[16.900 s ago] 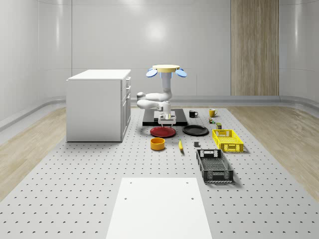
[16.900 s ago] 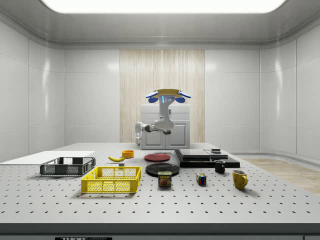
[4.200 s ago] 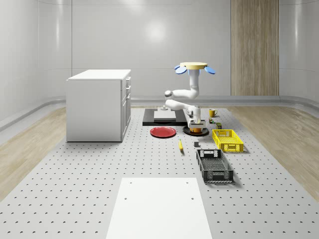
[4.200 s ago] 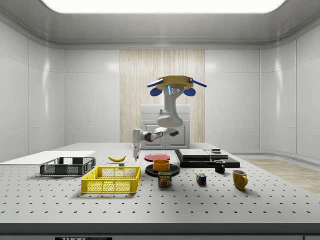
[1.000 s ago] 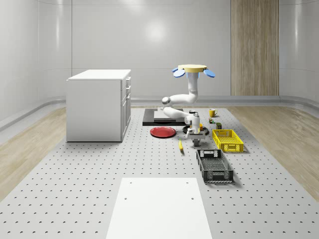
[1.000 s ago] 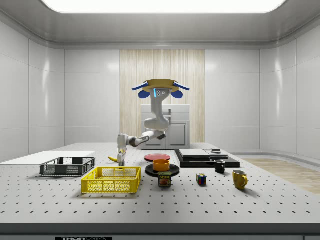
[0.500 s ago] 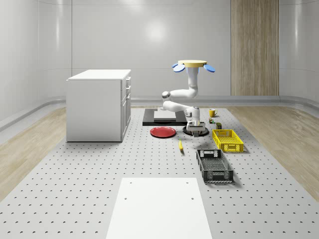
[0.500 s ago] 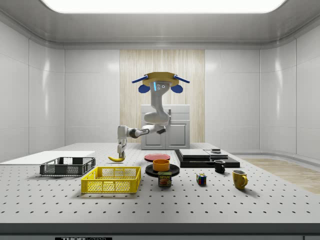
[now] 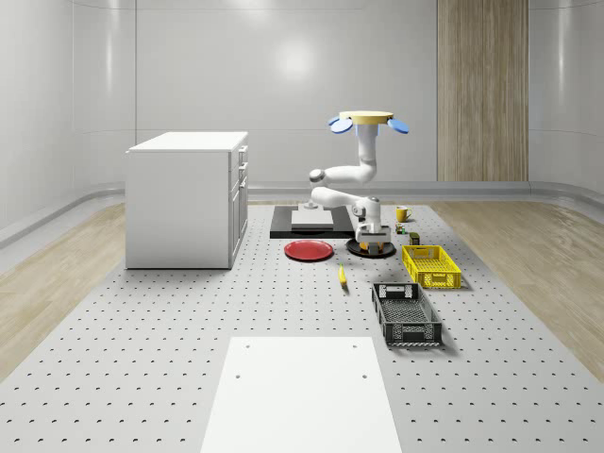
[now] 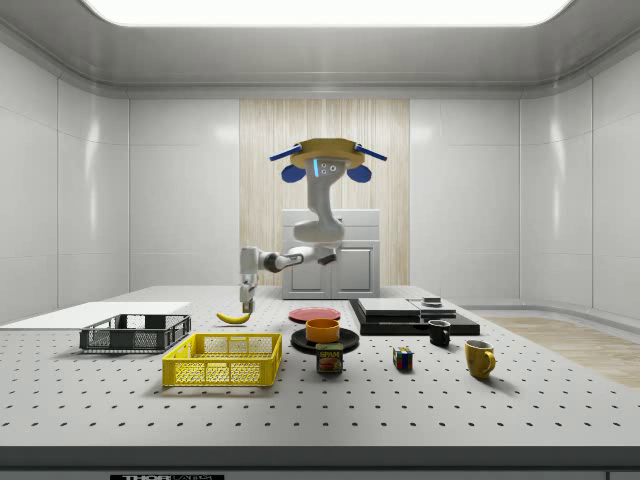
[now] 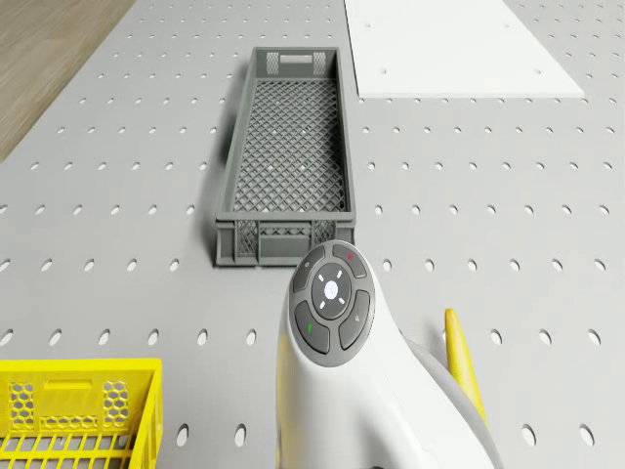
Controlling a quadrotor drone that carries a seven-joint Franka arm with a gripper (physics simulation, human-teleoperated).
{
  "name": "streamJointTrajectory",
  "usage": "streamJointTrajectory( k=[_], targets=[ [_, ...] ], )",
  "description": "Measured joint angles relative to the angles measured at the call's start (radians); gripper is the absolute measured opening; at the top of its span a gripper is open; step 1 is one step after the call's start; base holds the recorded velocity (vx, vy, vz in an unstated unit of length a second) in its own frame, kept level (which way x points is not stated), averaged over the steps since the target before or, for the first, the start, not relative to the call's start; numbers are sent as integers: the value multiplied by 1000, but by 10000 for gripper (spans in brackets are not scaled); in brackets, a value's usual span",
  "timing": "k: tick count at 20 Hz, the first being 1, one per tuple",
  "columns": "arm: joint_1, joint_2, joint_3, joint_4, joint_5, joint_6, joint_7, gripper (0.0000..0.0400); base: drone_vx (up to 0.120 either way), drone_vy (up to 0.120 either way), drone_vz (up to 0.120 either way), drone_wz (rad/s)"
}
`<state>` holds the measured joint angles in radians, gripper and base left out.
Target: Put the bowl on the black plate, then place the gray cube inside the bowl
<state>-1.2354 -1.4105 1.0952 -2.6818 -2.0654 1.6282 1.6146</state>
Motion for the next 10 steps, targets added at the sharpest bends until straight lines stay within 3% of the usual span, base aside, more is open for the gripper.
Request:
streamJointTrajectory(
  k=[10],
  targets=[
    [-1, -3, 1, 0, 2, 2, 1, 250, -120, 4, 0, 0]
  ],
)
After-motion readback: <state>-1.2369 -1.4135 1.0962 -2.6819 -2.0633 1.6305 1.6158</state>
